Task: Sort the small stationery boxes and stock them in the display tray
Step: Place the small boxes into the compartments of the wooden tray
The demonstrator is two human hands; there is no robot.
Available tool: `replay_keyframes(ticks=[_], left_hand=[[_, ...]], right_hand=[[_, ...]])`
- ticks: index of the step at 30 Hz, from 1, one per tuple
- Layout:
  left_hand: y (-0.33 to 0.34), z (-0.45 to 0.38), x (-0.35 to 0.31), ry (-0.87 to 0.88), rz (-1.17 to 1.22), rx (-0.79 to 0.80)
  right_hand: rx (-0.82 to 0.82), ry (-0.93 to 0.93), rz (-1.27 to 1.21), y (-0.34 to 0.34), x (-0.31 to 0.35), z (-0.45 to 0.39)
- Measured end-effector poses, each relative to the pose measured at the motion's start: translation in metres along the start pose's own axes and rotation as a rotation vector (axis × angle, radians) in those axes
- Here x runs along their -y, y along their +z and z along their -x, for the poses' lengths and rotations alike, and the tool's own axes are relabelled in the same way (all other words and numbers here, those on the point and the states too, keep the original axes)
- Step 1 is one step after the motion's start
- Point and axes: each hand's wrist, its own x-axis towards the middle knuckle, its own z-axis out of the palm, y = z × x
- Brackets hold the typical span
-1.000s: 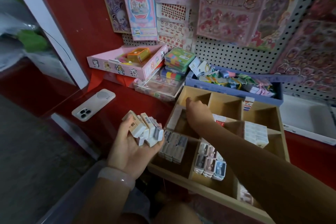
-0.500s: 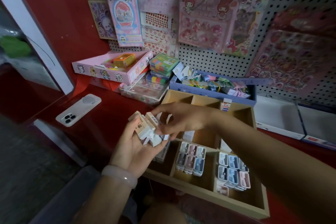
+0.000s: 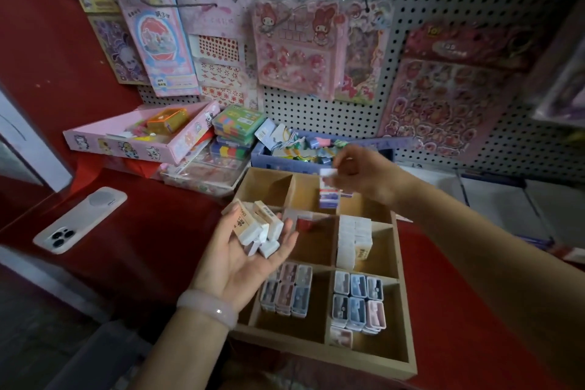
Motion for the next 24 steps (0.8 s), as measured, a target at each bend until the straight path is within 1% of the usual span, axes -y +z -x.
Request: replay_keyframes(ticks=[1, 2, 3, 4, 5, 10, 14, 17, 21, 23, 24], left_hand=[[0.000, -0.005, -0.001, 0.010, 0.003, -0.018], [-0.001, -0.009, -0.001, 0.015, 0.001, -0.028], [0.001, -0.013, -0.001, 0.010, -0.008, -0.031], [0.002, -0.016, -0.001, 0.008, -0.018, -0.035], [0.003, -0.018, -0.001, 0.003, -0.025, -0.031], [-0.002, -0.023, -0.003, -0.012, -0.010, -0.005], [-0.004, -0.021, -0.007, -0.007, -0.080, -0.042], [-0.003, -0.020, -0.007, -0.012, -0.083, -0.047], [-0.001, -0.017, -0.006, -0.047, -0.073, 0.028], [-0.001, -0.016, -0.004, -0.052, -0.060, 0.057], [-0.001, -0.016, -0.003, -0.056, -0.062, 0.069]], right_hand=[[-0.152, 0.007, 0.140, -0.009, -0.010, -0.006], [-0.269, 0.030, 0.329, -0.017, -0.023, -0.012], [-0.346, 0.058, 0.488, -0.023, -0.036, -0.017], [-0.390, 0.075, 0.580, -0.026, -0.048, -0.021], [-0.411, 0.072, 0.612, -0.025, -0.059, -0.024], [-0.356, 0.054, 0.739, -0.007, -0.088, -0.047], [-0.428, 0.069, 0.705, -0.002, -0.098, -0.053], [-0.459, 0.139, 0.639, 0.000, -0.101, -0.054], [-0.388, 0.200, 0.669, -0.003, -0.093, -0.055], [-0.369, 0.142, 0.757, -0.001, -0.078, -0.047], [-0.365, 0.042, 0.778, 0.001, -0.067, -0.040]])
